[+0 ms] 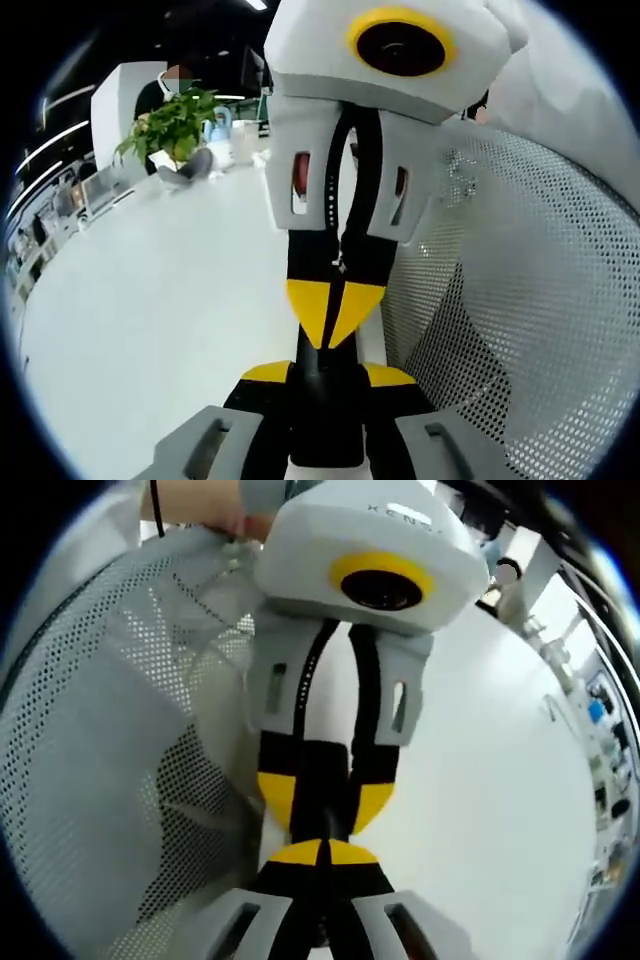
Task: Press the specified remote control buttons in sequence, fully releasing each button before pressing the next.
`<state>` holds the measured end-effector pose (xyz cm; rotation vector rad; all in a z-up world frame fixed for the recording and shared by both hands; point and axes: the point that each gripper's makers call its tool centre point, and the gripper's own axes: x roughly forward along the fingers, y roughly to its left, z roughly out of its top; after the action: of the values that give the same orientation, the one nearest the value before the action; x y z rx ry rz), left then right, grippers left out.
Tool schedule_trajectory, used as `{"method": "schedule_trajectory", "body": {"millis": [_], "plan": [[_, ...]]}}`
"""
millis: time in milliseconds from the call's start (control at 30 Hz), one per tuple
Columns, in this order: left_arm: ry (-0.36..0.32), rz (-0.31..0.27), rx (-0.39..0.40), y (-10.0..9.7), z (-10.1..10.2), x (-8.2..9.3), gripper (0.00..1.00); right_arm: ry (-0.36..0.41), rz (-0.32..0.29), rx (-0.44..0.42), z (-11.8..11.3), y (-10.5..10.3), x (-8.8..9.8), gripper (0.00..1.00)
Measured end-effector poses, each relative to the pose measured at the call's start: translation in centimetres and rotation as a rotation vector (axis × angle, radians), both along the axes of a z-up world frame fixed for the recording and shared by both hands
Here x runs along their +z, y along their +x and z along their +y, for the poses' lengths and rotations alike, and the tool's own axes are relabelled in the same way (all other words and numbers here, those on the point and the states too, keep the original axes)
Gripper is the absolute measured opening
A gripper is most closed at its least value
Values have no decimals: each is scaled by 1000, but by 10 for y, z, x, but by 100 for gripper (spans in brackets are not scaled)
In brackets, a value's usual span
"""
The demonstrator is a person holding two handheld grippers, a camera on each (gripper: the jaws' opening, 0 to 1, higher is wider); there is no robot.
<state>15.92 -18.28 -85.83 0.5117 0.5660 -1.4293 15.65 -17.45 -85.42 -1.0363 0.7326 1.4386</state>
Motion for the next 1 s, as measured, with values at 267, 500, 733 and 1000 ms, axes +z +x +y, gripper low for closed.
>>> {"method": "schedule_trajectory", "body": {"millis": [267, 500, 733, 1000], "plan": [[1, -1, 0, 0, 0, 0, 25, 2, 7, -11, -1, 1, 0, 0], [-1, -2, -1, 0, 0, 0, 25, 83, 61, -106, -1, 2, 2, 0], [-4, -2, 1, 0, 0, 0, 25, 189, 184, -250, -2, 5, 4, 0], [-8, -4, -3, 0, 0, 0, 25, 184, 156, -176, 5, 2, 8, 0]]}}
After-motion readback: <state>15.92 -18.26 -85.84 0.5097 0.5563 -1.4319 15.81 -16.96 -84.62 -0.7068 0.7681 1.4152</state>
